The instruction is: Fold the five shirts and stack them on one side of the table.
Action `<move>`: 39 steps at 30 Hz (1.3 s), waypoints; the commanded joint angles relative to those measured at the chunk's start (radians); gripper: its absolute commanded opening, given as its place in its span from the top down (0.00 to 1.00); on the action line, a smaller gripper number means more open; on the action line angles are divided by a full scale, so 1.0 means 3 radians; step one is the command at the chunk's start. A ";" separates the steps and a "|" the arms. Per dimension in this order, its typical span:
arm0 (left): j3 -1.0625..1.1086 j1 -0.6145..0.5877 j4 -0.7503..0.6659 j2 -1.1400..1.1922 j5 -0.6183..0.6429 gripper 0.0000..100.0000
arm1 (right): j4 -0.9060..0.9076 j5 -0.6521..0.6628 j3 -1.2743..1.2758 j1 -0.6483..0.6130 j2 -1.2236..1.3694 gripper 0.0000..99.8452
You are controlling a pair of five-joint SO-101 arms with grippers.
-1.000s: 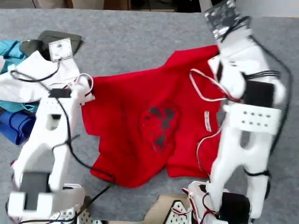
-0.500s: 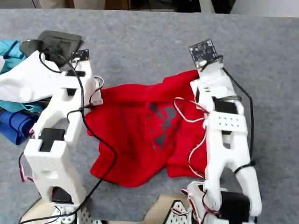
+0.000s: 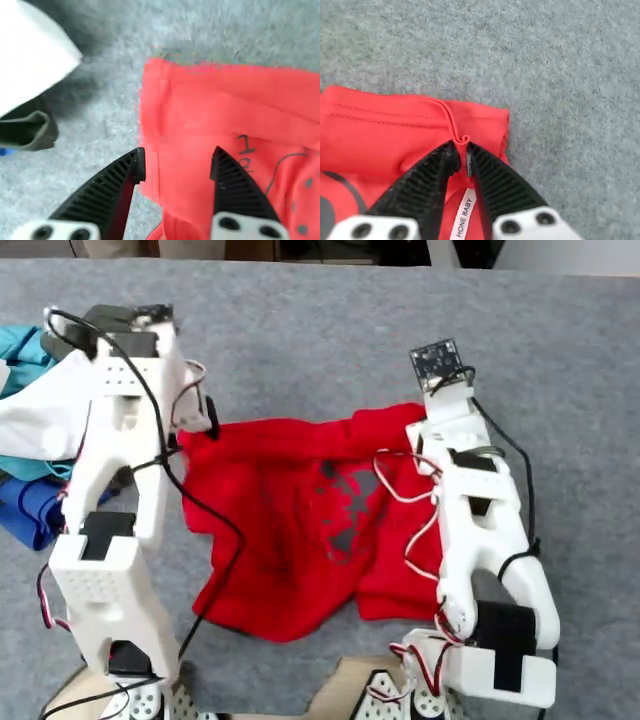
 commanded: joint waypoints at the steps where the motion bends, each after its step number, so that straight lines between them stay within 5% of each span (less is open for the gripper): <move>1: -0.0286 -0.0097 0.0097 -0.0033 0.0036 0.78 | -0.0066 -0.0010 -0.0146 0.0043 0.0003 1.00; 11: -0.0322 -0.0184 -0.0680 0.0575 0.0900 0.78 | -0.0066 -0.0005 -0.0141 0.0038 0.0033 1.00; 19: -0.0987 -0.0159 -0.0460 0.0872 0.2015 0.78 | -0.0061 0.0000 -0.0279 0.0038 0.0248 1.00; 39: -0.1453 -0.0051 -0.0230 0.1460 0.2573 0.84 | -0.0061 0.0000 -0.0284 0.0033 0.0263 1.00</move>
